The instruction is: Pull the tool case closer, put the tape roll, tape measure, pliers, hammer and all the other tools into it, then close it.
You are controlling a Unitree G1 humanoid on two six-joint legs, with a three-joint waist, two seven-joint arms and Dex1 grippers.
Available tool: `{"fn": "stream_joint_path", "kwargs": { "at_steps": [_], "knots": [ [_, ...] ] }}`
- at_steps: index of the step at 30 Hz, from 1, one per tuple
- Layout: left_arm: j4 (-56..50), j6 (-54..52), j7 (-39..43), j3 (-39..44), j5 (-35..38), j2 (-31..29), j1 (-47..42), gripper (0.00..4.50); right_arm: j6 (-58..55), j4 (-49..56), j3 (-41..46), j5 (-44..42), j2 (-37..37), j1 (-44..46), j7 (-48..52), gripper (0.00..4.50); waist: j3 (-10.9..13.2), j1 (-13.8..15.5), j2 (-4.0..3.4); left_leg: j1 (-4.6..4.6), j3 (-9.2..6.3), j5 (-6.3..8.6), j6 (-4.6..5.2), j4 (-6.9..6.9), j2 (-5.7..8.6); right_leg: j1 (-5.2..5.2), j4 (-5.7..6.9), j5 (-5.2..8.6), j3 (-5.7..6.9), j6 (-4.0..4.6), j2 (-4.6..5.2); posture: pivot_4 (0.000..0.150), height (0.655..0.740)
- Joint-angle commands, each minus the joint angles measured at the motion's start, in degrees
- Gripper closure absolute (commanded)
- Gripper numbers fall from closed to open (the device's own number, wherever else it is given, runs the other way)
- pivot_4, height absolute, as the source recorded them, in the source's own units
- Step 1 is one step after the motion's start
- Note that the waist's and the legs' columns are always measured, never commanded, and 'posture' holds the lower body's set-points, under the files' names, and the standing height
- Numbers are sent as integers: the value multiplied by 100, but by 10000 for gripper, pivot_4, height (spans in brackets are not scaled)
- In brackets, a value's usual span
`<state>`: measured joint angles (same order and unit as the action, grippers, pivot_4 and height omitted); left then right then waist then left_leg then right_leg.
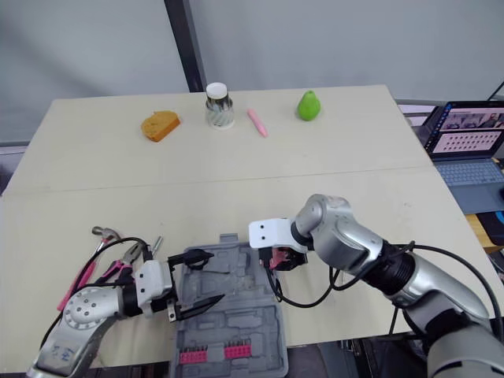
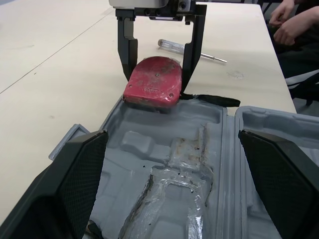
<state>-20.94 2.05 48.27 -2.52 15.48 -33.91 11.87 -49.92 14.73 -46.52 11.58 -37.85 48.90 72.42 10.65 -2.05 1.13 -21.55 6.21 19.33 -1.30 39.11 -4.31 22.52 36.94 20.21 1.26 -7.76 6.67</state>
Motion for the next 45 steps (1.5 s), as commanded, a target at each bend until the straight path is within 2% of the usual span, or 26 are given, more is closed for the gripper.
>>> {"fn": "stream_joint_path", "kwargs": {
  "at_steps": [1, 20, 45],
  "knots": [
    [-230, 130, -32, 152, 71, -13, 123, 0, -10, -11, 53, 39, 159, 125, -84, 15482, 0, -1, 0, 0, 1, 0, 0, 0, -1, 0, 0, 0, 0, 0, 0, 1500, 7400],
    [-310, 87, -55, 189, 60, 7, 207, 0, 120, -419, -2, 180, 672, 138, -275, 15482, 0, -70, 0, 1, 58, 2, -4, 0, -21, 12, -2, -9, 16, 16, -2, 1500, 7400],
    [-387, 22, -19, 216, 80, -41, 326, 0, 295, -516, -46, 251, 912, 93, -365, 15482, 0, -119, 0, 2, 65, 3, -7, -1, -30, 17, -1, -12, 22, 21, -4, 1500, 7400]
  ]
}}
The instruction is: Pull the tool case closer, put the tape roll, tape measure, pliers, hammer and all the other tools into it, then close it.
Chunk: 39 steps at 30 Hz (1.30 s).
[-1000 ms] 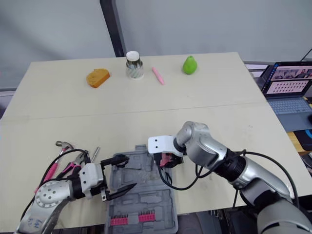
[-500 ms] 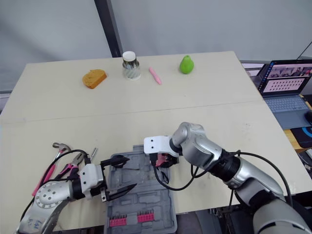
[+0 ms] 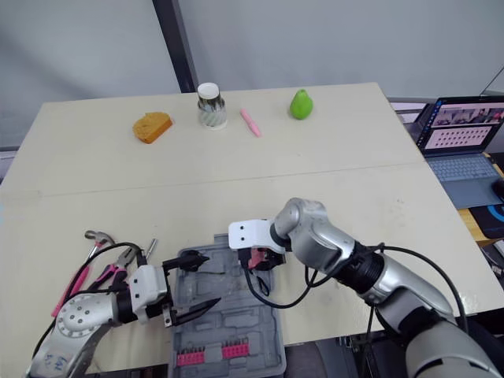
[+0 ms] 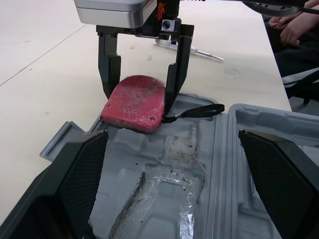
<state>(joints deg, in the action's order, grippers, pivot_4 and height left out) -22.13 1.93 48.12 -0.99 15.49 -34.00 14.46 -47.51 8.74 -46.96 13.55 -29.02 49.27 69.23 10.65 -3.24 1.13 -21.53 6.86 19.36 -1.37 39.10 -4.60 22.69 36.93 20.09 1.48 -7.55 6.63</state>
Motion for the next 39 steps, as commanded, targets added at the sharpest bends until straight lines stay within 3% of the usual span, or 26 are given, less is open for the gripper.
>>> {"fn": "stream_joint_path", "kwargs": {
  "at_steps": [1, 21, 23, 25, 34, 39],
  "knots": [
    [-272, 30, -6, 64, 80, -33, 70, 0, 57, 80, -7, 59, 34, 53, -47, 15482, 0, 0, 0, 0, 0, 0, 0, 0, 0, 0, 0, 0, 0, 0, 0, 1500, 7400],
    [-255, -4, -23, 7, 64, -6, -5, 0, 164, 53, -7, 117, 33, -4, -44, 15482, 0, -1, 0, 0, 1, 1, -1, 0, -1, 0, 0, 0, 0, 0, 0, 1500, 7400],
    [-253, -4, -23, 2, 62, -2, -9, 0, 165, 62, -6, 123, 25, -11, -36, 5136, 0, 0, 0, 0, 1, 1, -1, 0, -1, 1, 0, 0, 0, 0, 0, 1500, 7400],
    [-256, -4, -25, -6, 60, 3, -12, 0, 161, 88, -7, 124, 14, -19, -21, 441, 0, 0, 0, 0, 1, 1, -1, 0, -1, 0, 0, 0, 1, 0, 0, 1500, 7400],
    [-274, -19, -35, -26, 60, 22, -30, 0, 57, 238, 81, 64, -34, -18, 54, 441, 0, 0, 0, 0, 1, 1, -2, 0, -2, 1, -1, 0, 2, 1, 0, 1500, 7400],
    [-324, -40, -46, -34, 65, 32, -3, 0, -321, 858, 570, -364, -247, -37, 221, 441, 0, 6, 0, 0, 0, 2, -2, 0, -2, 1, -2, 0, 3, 1, 1, 1500, 7400]
  ]
}}
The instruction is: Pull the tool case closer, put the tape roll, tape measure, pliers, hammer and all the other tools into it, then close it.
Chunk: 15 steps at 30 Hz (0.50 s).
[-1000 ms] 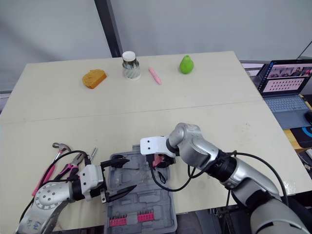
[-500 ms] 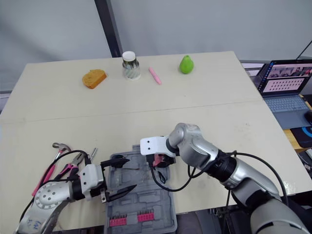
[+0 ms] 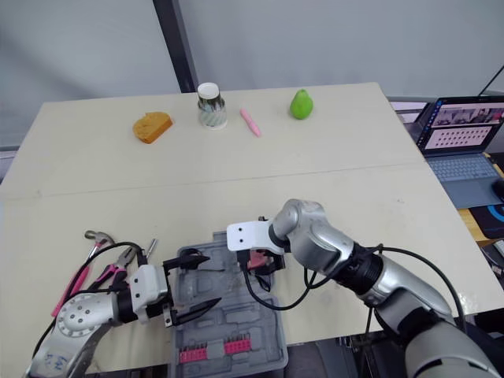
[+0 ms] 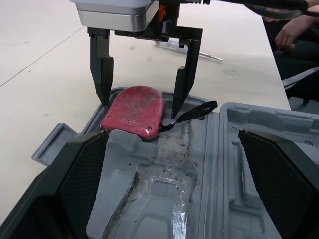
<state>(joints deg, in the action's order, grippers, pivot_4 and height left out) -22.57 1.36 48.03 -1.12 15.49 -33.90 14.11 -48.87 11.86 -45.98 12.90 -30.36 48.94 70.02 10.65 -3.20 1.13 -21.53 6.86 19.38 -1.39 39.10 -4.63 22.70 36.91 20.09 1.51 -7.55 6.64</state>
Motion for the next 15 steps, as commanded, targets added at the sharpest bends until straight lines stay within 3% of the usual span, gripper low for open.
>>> {"fn": "stream_joint_path", "kwargs": {
  "at_steps": [1, 8, 11, 13, 14, 15],
  "knots": [
    [-290, 16, -36, -20, 66, 21, 44, 0, -238, 669, 587, -407, -165, -32, 143, 441, 0, 1, 0, 0, -1, 1, 0, 0, 0, 0, 0, 0, 0, 0, 0, 1500, 7400],
    [-268, 12, 7, -6, 79, 3, 26, 0, 629, 783, 1765, -1183, -38, -823, -375, 441, 0, 3, 1, 0, 1, 5, -2, -2, -3, -1, -4, 0, 4, 0, -1, 1500, 7400],
    [-223, 2, 35, -8, 89, -1, -56, 0, 1152, 388, 2001, -1246, 33, -1224, -721, 9312, 0, 6, 1, 1, 3, 5, -2, -2, -3, -1, -4, 0, 4, 0, -1, 1500, 7400],
    [-206, -1, 50, -13, 88, -3, -94, 0, 1387, 208, 2173, -1390, 178, -1415, -905, 18438, -1, 8, 1, 2, 6, 5, -2, -1, -1, -3, -4, 0, 4, 0, 0, 1500, 7400],
    [-199, 0, 59, -12, 91, -7, -105, 0, 1410, 164, 2248, -1485, 267, -1474, -959, 18438, -1, 10, 1, 2, 8, 5, -2, -1, -1, -2, -4, 0, 3, 0, 0, 1500, 7400],
    [-200, -2, 65, -11, 91, -11, -115, 0, 1532, 112, 2255, -1496, 295, -1542, -997, 22515, 0, 3, 1, 2, 8, 5, -2, -1, -2, -2, -2, 0, 4, 0, -1, 1500, 7400]
  ]
}}
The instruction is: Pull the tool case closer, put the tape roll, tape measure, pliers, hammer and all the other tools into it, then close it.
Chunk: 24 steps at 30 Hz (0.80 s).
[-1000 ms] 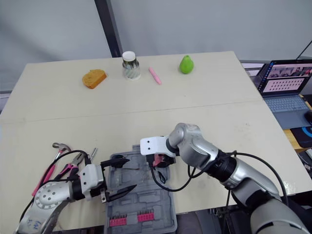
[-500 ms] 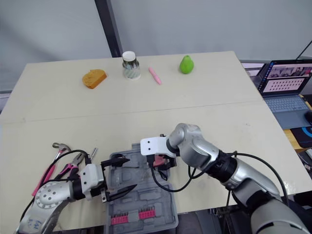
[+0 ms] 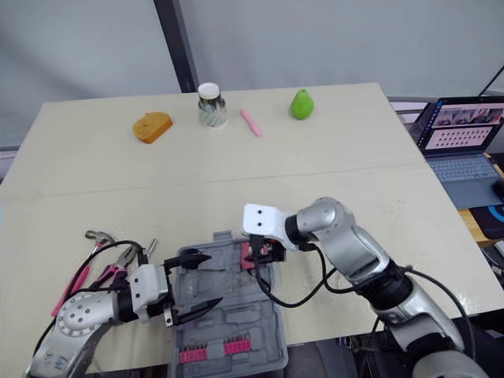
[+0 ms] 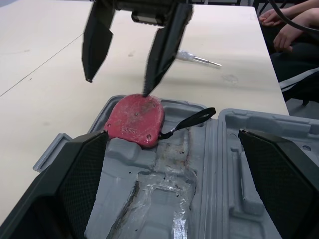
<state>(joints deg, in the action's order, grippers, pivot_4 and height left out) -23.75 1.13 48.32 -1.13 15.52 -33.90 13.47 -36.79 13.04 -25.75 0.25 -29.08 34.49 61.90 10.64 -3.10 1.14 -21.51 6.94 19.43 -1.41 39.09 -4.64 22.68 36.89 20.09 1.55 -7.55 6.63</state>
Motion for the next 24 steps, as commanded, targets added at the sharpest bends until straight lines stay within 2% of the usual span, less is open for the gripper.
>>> {"fn": "stream_joint_path", "kwargs": {
  "at_steps": [1, 2, 5, 16, 19, 21, 22, 23, 24],
  "knots": [
    [-81, 21, 42, -7, 89, -14, -57, 0, 487, -55, 248, -229, 199, -161, -238, 26198, 0, -9, 0, 0, 1, 0, 0, 0, -1, 1, 0, 0, 0, 0, -1, 1500, 7400],
    [-78, 21, 45, 0, 90, -18, -59, 0, 507, -79, 257, -265, 228, -199, -250, 29266, 0, -9, 0, 1, 0, -1, -1, -1, -2, 1, 2, 0, 1, 0, -3, 1500, 7400],
    [-84, 10, 46, 18, 89, -31, -59, 0, 592, -138, 182, -256, 218, -283, -279, 44104, 0, -5, 0, 2, 1, -1, -1, 0, -3, 1, 1, 0, 1, 0, -3, 1500, 7400],
    [-134, -2, 37, 51, 98, -69, -10, 0, 834, -156, 200, -502, 180, -558, -170, 44104, 0, 2, 0, 3, 1, -1, -1, 0, -2, 1, 2, 0, 0, 0, -2, 1500, 7400],
    [-143, -10, 39, 49, 101, -70, -6, 0, 753, -138, 206, -586, 158, -568, -132, 36620, 0, 4, 0, 4, 1, -1, -2, 0, -3, 1, 4, 0, 0, 0, -3, 1500, 7400],
    [-147, -17, 37, 43, 98, -67, -8, 0, 771, -127, 201, -582, 148, -569, -170, 27059, 0, 5, 0, 4, 0, -1, -2, 0, -3, 1, 3, 0, 0, 0, -2, 1500, 7400],
    [-147, -20, 37, 41, 98, -67, -10, 0, 802, -133, 187, -550, 144, -564, -205, 20764, 0, 5, 0, 4, 1, -1, -2, 0, -3, 1, 2, 0, 0, 0, -2, 1500, 7400],
    [-147, -23, 36, 39, 97, -64, -12, 0, 812, -139, 182, -538, 144, -559, -230, 16889, 0, 5, 0, 4, 1, -1, -2, 0, -3, 1, 2, 0, 0, 0, -2, 1500, 7400],
    [-147, -25, 34, 37, 97, -61, -14, 0, 802, -145, 185, -547, 149, -557, -240, 16889, 0, 5, 0, 4, 1, -1, -2, 0, -3, 1, 2, 0, 0, 0, -2, 1500, 7400]
  ]
}}
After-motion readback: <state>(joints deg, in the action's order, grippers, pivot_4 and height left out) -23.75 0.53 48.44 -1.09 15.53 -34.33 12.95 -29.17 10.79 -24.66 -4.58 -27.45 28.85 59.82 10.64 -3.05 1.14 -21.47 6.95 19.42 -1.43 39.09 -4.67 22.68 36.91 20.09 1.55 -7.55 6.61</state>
